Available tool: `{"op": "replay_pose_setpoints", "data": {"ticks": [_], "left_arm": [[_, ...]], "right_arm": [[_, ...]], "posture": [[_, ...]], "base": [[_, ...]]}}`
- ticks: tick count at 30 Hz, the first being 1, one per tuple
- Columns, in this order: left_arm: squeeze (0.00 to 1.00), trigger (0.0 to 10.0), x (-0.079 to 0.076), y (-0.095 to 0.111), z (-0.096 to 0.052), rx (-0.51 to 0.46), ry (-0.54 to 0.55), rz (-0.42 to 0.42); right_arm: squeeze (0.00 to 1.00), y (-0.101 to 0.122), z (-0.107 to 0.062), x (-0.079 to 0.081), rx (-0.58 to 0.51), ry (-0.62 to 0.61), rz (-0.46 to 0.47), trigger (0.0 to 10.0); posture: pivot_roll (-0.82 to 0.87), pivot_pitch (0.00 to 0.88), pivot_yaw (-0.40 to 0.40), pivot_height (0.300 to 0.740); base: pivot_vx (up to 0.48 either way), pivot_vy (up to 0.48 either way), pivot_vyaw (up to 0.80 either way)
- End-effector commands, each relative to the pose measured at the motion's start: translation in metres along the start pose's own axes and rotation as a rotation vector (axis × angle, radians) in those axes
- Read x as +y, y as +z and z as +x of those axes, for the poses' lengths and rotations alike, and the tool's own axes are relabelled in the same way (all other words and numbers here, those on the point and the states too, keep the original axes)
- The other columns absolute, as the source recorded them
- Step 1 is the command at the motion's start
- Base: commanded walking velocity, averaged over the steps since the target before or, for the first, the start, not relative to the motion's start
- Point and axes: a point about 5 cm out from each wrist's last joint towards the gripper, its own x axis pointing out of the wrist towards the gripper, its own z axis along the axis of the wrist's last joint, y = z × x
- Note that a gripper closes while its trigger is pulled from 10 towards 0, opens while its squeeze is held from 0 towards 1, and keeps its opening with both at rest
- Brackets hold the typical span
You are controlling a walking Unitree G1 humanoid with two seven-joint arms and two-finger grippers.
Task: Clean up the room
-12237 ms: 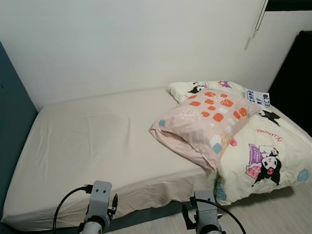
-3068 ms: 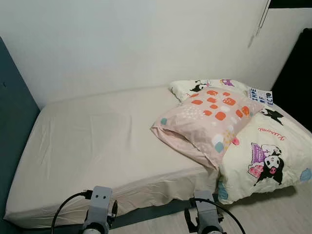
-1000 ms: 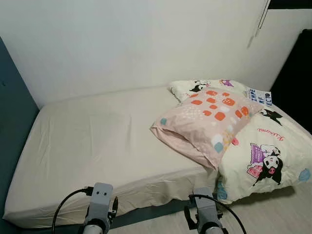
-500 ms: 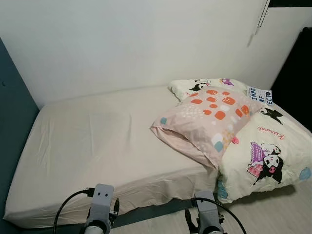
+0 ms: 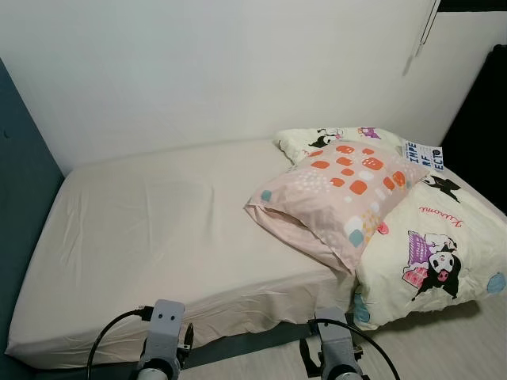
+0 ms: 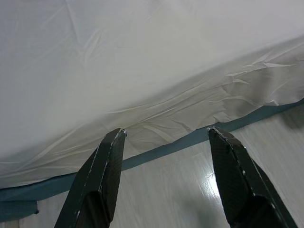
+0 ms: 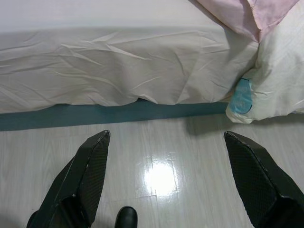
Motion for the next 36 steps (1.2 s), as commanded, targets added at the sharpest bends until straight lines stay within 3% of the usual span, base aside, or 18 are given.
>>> {"op": "replay_pose_setpoints", "data": {"ticks": [1, 36], "left_arm": [[0.0, 10.0, -0.0021, -0.0084, -0.0041, 0.039, 0.0, -0.002], [0.0, 10.0, -0.0022, -0.0092, -0.0054, 0.042, -0.001, -0.001]], "right_arm": [[0.0, -0.0035, -0.001, 0.0022, 0.019, 0.004, -0.006, 10.0], [0.0, -0.0015, -0.0014, 0.001, -0.003, -0.013, -0.033, 10.0]], "posture": [[-0.04, 0.146, -0.009, 0.74], [-0.04, 0.156, -0.007, 0.74]], "base": [[0.0, 0.0, 0.0], [0.0, 0.0, 0.0]]}}
